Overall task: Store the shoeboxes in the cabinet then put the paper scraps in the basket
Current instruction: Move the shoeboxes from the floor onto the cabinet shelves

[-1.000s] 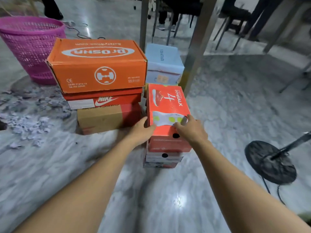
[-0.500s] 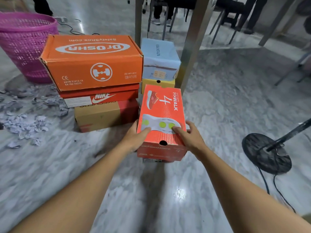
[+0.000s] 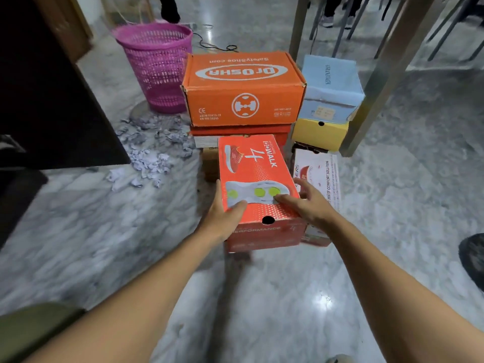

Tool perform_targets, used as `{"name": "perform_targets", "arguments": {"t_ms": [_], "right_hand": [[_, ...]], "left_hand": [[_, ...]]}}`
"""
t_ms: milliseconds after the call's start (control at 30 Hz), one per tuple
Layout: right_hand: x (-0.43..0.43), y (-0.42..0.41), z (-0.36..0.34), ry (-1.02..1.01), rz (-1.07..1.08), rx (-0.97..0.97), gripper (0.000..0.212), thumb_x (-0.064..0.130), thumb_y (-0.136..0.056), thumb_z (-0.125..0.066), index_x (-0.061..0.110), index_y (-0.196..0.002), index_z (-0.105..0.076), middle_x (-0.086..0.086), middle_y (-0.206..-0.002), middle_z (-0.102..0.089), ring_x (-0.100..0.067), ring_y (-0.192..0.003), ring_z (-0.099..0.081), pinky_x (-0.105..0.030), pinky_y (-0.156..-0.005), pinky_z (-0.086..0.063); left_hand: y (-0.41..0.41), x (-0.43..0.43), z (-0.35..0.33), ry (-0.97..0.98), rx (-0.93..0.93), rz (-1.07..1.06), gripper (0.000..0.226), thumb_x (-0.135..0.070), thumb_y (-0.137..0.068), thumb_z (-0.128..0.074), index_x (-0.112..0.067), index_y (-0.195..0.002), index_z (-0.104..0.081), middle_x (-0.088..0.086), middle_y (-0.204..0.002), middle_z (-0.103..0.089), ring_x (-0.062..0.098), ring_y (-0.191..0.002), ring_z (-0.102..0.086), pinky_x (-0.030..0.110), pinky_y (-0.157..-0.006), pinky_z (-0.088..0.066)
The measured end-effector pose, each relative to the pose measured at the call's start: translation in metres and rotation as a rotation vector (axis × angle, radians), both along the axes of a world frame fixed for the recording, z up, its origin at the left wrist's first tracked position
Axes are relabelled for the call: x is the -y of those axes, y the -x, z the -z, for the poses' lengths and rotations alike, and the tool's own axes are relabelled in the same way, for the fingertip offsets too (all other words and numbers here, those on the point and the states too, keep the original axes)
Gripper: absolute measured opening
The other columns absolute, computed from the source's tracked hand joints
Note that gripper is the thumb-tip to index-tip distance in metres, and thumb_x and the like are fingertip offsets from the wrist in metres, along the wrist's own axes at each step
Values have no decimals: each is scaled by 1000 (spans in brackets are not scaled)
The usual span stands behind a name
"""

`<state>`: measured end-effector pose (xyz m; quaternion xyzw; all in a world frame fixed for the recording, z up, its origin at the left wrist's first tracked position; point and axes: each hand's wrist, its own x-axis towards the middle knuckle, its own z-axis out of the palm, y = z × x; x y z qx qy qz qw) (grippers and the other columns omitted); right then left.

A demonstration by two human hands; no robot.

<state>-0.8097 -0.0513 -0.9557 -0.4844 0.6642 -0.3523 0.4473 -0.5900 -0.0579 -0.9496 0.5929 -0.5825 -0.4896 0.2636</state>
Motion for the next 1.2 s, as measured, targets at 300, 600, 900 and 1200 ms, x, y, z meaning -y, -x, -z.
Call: {"name": "perform_targets", "arguments": {"t_ms": [300,600,900,1200], "right_hand": [[56,-124,-34,119,-255,181,43,22,-83,-77,18,-120,-55,7,-96,-66,-6,-74,-69,-14,-56,-52],[96,-259,-68,190,-469,195,28,21,-86,-73,12,-111,-64,-6,-91,-73,-11,-69,-67,-17,-57,-51],[155,-399,-144,319,-609,86,37,22,-84,-76,15,-114,-55,-3,-89,-65,-13,-67,-63,-19,-55,-54],[206,-480,-118,253,-773,161,46,20,-81,-78,15,-119,-52,-2,-92,-66,-14,-70,-67,-23,-60,-55]], "left_hand": [[-92,-22,-35,-29,9,-510,76,-60,-79,-48,-56,-145,-8,-7,-124,-63,22,-99,-65,37,-87,-54],[-179,-12,-63,24,-109,-1031,75,-43,-90,-53,-40,-153,-13,8,-136,-57,34,-115,-58,39,-99,-47],[-284,36,-106,80,-389,-1290,56,-35,-95,-53,-13,-145,-39,13,-140,-51,33,-127,-50,35,-100,-40],[-368,87,-88,116,-286,-1367,40,-24,-99,-50,1,-130,-52,14,-132,-57,31,-121,-56,25,-89,-44]]}}
